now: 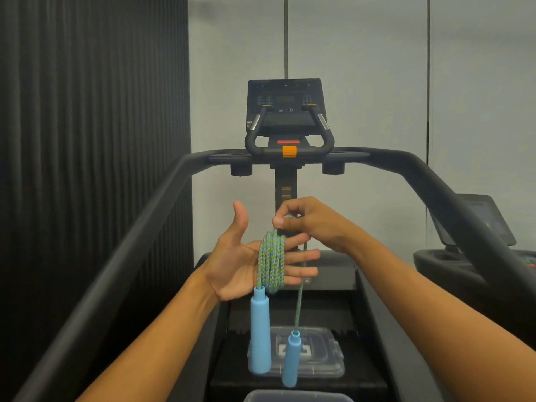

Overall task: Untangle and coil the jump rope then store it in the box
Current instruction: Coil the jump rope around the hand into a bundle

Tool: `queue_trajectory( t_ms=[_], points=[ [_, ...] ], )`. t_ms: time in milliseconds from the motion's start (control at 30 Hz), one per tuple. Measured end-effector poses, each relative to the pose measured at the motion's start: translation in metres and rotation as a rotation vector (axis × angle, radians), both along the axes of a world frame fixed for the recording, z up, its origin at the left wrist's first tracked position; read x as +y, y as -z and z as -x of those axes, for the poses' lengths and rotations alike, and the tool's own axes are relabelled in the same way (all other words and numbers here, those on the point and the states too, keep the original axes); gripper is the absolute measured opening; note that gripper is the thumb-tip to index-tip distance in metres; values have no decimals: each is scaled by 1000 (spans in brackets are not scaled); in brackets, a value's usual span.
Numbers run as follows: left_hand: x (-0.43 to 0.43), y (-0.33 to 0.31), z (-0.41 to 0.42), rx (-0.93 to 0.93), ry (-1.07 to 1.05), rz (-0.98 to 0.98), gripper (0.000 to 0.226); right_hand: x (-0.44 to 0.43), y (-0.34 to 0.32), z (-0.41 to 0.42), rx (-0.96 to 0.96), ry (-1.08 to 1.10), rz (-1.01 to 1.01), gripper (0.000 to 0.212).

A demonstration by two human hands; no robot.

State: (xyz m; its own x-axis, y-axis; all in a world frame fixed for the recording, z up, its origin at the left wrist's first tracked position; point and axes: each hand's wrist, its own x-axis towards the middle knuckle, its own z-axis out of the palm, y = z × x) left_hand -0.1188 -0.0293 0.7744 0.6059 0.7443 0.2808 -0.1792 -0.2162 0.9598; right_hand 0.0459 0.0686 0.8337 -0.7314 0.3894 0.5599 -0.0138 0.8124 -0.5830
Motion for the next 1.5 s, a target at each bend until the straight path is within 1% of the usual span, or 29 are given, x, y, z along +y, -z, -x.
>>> queue_trajectory(
  t_ms=[133, 233, 300, 400, 500, 567, 633, 667, 733, 800, 933, 1033, 1133, 1300, 1400, 1500],
  points=[
    [-3, -7, 0, 0, 27, 0, 128, 13, 16, 4, 65, -131, 247, 19],
    [-4, -10, -3, -35, 53, -21, 126, 15, 28, 5, 72, -208, 335, 17],
    [-3, -14, -4, -33, 15, -54, 128, 11, 39, 7, 112, -239, 387, 22],
    [0, -18, -3, -58, -30, -90, 129, 2, 59, 15, 162, -162, 404, 33],
    [4, -20, 0, -125, -48, -76, 127, -3, 79, 17, 136, -91, 394, 43],
    [5, -20, 1, -141, -70, -62, 126, -4, 91, 16, 98, -95, 382, 36],
    [7, -20, 2, -151, -99, -46, 124, -4, 101, 13, 63, -62, 348, 29],
    [9, -19, 3, -154, -124, -42, 122, -5, 105, 12, 41, -33, 314, 29],
    [13, -18, 3, -154, -174, -42, 120, -10, 109, 9, -16, 15, 213, 32],
    [17, -17, 3, -152, -207, -42, 119, -16, 110, 5, -81, 54, 80, 29],
    [20, -15, 7, -141, -253, -52, 118, -27, 102, -5, -106, 104, -77, 27],
    [20, -16, 11, -137, -283, -62, 118, -32, 88, -17, -144, 120, -150, 27],
    [20, -15, 13, -129, -343, -77, 115, -41, 73, -27, -174, 73, -168, 25],
    [19, -6, 13, -96, -337, -33, 116, -59, 39, -37, -210, -9, -279, 23],
    [19, -1, 9, -68, -334, -31, 115, -62, 20, -36, -224, 0, -331, 21],
    [18, 2, 4, -36, -338, -59, 111, -57, 1, -31, -195, 47, -384, 21]
  ],
)
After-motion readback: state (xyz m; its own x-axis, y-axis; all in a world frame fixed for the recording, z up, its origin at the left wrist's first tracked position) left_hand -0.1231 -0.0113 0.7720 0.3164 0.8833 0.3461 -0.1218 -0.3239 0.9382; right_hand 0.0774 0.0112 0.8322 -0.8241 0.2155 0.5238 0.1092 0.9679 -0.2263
